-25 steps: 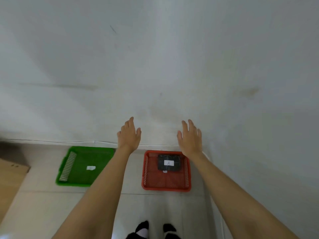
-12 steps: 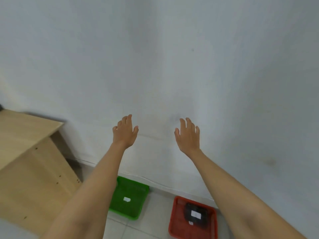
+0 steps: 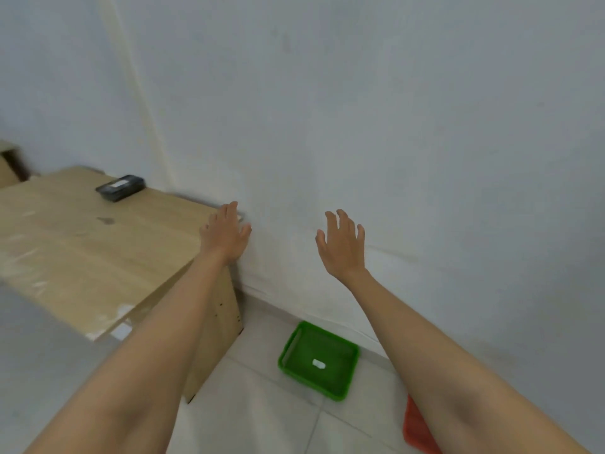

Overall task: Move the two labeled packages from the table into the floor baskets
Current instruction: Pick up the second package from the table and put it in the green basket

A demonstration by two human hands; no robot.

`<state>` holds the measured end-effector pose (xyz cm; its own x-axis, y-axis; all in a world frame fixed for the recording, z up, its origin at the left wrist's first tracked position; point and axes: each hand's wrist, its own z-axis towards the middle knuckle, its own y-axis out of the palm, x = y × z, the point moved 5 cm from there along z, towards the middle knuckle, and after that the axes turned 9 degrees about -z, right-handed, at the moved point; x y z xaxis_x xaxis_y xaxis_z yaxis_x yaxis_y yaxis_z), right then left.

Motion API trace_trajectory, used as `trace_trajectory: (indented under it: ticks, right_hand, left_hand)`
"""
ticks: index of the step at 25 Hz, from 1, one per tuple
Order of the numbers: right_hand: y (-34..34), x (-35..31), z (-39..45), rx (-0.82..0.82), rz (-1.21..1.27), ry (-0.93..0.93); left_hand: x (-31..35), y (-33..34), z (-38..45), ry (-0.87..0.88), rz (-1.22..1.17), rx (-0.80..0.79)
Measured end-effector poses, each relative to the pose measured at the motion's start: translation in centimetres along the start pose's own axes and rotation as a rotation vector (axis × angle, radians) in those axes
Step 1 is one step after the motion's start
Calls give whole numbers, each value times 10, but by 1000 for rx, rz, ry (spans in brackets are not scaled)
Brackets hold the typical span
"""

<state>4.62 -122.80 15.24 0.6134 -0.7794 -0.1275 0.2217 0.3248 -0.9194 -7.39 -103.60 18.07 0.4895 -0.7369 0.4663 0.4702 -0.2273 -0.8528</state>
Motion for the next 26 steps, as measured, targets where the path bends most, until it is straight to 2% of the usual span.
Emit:
trace_trajectory:
  ticks: [8,17,22,26]
  right_hand:
    - [81,-177,53,-68,40,-67]
    - [178,-381,205,-113,87,-50]
    - [218,-470,255,-136,86,-81]
    - [249,-527,288,-161,124,15]
  left_hand:
    - [-190,-55,41,-89,48,5]
    - [-388,-120,210,-132,115,-23]
    - [-472,-132,269,-189,72,-63]
    - [-539,-142,322,-137,82,-110]
